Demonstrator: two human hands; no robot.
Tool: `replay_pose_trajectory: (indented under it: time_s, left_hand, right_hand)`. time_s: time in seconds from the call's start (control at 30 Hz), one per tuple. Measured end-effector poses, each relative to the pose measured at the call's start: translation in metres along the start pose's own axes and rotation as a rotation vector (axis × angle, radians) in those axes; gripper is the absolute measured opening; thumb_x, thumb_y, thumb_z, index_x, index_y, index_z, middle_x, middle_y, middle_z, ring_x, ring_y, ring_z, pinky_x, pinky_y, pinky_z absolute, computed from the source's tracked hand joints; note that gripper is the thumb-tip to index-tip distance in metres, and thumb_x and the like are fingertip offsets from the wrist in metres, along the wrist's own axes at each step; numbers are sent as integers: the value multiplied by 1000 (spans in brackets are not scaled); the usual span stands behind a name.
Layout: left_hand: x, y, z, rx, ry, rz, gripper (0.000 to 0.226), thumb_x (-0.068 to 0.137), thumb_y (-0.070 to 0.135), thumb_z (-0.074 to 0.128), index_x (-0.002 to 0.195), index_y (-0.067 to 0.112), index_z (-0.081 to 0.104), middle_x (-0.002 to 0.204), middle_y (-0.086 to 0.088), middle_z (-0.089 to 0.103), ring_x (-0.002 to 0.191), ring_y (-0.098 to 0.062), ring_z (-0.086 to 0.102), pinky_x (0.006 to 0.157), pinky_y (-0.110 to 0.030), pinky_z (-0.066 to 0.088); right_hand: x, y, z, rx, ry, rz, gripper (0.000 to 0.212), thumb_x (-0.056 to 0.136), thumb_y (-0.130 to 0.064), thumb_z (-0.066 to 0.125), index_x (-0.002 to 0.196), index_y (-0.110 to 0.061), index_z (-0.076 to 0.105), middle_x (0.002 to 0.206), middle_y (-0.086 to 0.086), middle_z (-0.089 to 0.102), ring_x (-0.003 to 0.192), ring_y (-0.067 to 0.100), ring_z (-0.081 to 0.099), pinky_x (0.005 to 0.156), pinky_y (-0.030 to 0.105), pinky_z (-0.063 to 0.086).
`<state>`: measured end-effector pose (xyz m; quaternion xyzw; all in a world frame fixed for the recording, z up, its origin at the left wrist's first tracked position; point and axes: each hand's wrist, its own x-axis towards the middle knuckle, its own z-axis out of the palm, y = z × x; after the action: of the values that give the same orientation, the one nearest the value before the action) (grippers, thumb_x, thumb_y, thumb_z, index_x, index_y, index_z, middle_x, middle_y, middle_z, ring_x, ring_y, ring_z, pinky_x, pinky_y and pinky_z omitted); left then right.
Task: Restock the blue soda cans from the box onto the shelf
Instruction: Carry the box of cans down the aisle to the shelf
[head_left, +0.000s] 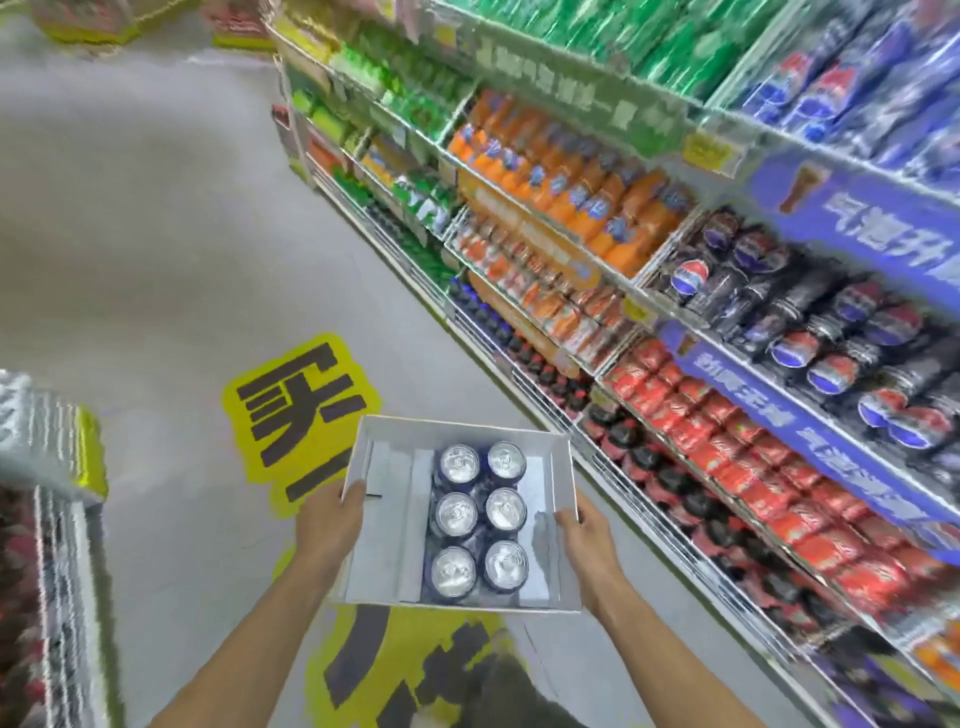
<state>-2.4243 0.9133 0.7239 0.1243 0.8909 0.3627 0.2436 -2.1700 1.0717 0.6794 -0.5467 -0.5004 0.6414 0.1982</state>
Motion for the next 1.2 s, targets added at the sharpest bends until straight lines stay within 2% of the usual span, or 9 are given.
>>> replay_pose_trajectory:
  time_s: [0.17, 0.3, 0.4, 0.47, 0.67, 0.83, 1.0, 1.1, 1.2]
  left_hand:
    - [51, 52, 39, 39, -129, 94, 44, 93, 35, 52, 81, -4, 69, 77, -21, 69, 81, -40, 68, 74, -46, 53]
    - [74, 99, 79, 114, -250, 188, 38, 96, 30, 56, 80, -2, 68, 80, -22, 65, 88, -40, 66, 78, -43, 48]
    - [87, 128, 117, 135, -342, 269, 49, 83, 44, 48, 83, 1, 72, 90, -30, 71, 92, -43, 68, 83, -46, 52]
    - [88, 145, 141, 159, -404, 312, 49, 83, 42, 50, 84, -1, 73, 86, -29, 70, 86, -40, 67, 75, -42, 49]
    - [86, 179, 210, 305, -613, 423, 30, 101, 21, 56, 83, 2, 71, 80, -22, 64, 83, -35, 61, 69, -36, 38]
    - [86, 185, 254, 380, -736, 526, 40, 100, 21, 57, 63, 8, 56, 74, -26, 63, 84, -41, 65, 68, -40, 38]
    - [95, 174, 291, 420, -823, 541, 36, 100, 23, 56, 69, 5, 62, 81, -30, 69, 84, -42, 66, 76, -45, 50]
    - [102, 154, 317, 430, -847, 497, 38, 101, 24, 56, 69, 3, 59, 72, -25, 60, 81, -41, 60, 72, -42, 44]
    - [116, 119, 354, 430, -846, 459, 45, 91, 40, 50, 88, -2, 66, 86, -28, 66, 88, -43, 63, 80, -47, 50]
  right_hand:
    - [38, -12, -15, 64, 158, 2, 37, 97, 0, 47, 110, -22, 74, 100, 7, 79, 83, 22, 70, 75, 38, 58]
    - [52, -15, -38, 127, 296, 30, 37, 96, 0, 48, 111, -21, 74, 100, 5, 79, 86, 24, 75, 71, 35, 62]
    - [56, -9, -62, 173, 398, 49, 41, 94, 0, 48, 112, -26, 75, 101, 5, 80, 95, 33, 76, 82, 51, 63]
    - [52, -1, -78, 189, 490, 70, 42, 94, 1, 49, 113, -26, 75, 103, 7, 80, 97, 35, 75, 85, 55, 61]
    - [26, 10, -103, 275, 709, 120, 37, 101, -2, 46, 120, -24, 69, 104, -2, 76, 88, 16, 68, 71, 29, 54]
    - [12, 24, -103, 290, 891, 197, 36, 98, 2, 48, 101, -25, 70, 97, 2, 73, 88, 18, 62, 65, 20, 50]
    - [16, 45, -93, 326, 977, 252, 44, 98, 1, 47, 109, -36, 69, 80, -25, 72, 75, -3, 63, 60, 9, 48]
    - [31, 73, -92, 324, 974, 295, 38, 97, 5, 45, 105, -22, 70, 65, -26, 69, 64, 0, 60, 53, 7, 45]
    - [59, 115, -98, 325, 929, 318, 41, 95, 3, 45, 109, -22, 74, 79, -19, 75, 70, 1, 65, 60, 11, 51]
